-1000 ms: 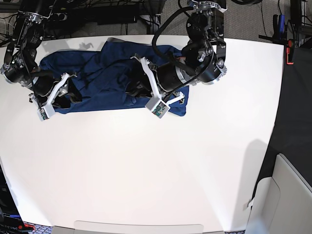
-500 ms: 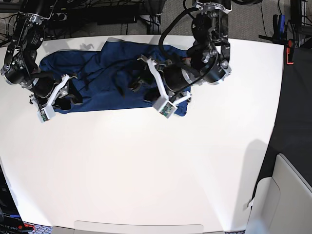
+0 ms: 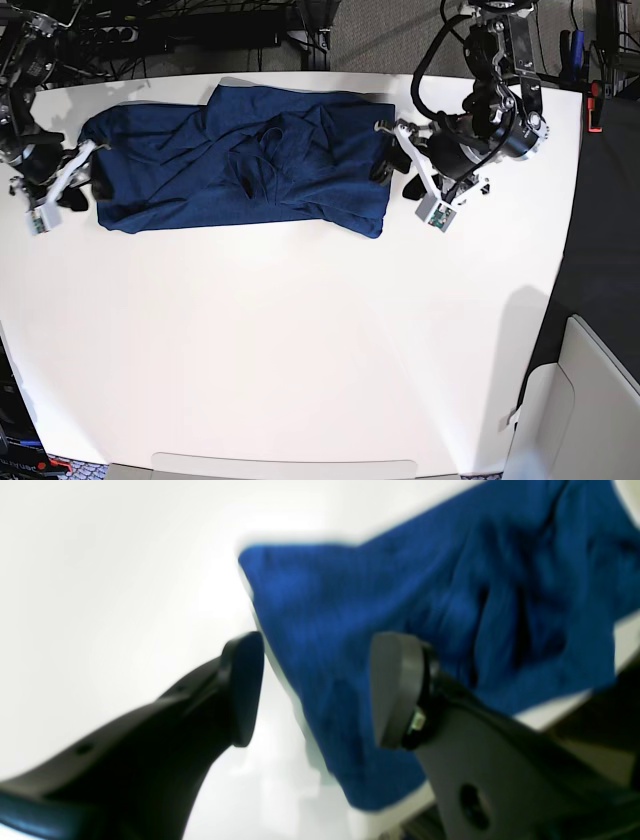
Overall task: Fold the T-shirt properly
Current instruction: 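Grasp the hem end with the left gripper and fold it toward the collar, then regrasp the shirt's collar end with the right gripper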
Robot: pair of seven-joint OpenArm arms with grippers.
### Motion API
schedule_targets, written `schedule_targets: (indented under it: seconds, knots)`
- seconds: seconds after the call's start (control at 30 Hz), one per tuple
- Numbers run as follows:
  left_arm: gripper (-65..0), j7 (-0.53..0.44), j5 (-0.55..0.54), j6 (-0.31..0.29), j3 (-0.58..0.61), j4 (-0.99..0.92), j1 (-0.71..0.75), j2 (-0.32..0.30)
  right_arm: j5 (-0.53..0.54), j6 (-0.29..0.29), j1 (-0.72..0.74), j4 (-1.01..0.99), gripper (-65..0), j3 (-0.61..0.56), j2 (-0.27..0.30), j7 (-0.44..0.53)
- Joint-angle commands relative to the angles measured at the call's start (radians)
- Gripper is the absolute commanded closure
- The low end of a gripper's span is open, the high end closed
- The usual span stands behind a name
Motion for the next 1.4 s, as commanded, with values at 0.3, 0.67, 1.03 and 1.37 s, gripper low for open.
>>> schedule_targets:
  seconds: [0.3, 0.67, 1.03, 1.37]
  knots:
    - [-32.0, -0.007, -0.014, -0.005, -0.002, -0.103, -0.004, -0.011, 0.014, 0.005, -0.022, 0.006, -28.4, 0.125, 0.057, -0.046]
    - [-31.9, -0.007, -0.017, -0.008, 0.001, -0.189, 0.032, -0.011, -0.006, 0.005, -0.041, -0.172, -28.4, 0.127, 0.060, -0.041]
    - [-20.0, -0.006, -0.125, -0.010, -0.001, -0.190, 0.039, -0.011, -0.201, 0.005, 0.051, -0.209, -28.5, 0.118, -0.013, -0.046]
    - [-20.0, -0.006, -0.125, -0.010, -0.002, -0.190, 0.039, -0.037, -0.221, 0.005, 0.120, -0.267, -56.7, -0.007, -0.003, -0.040]
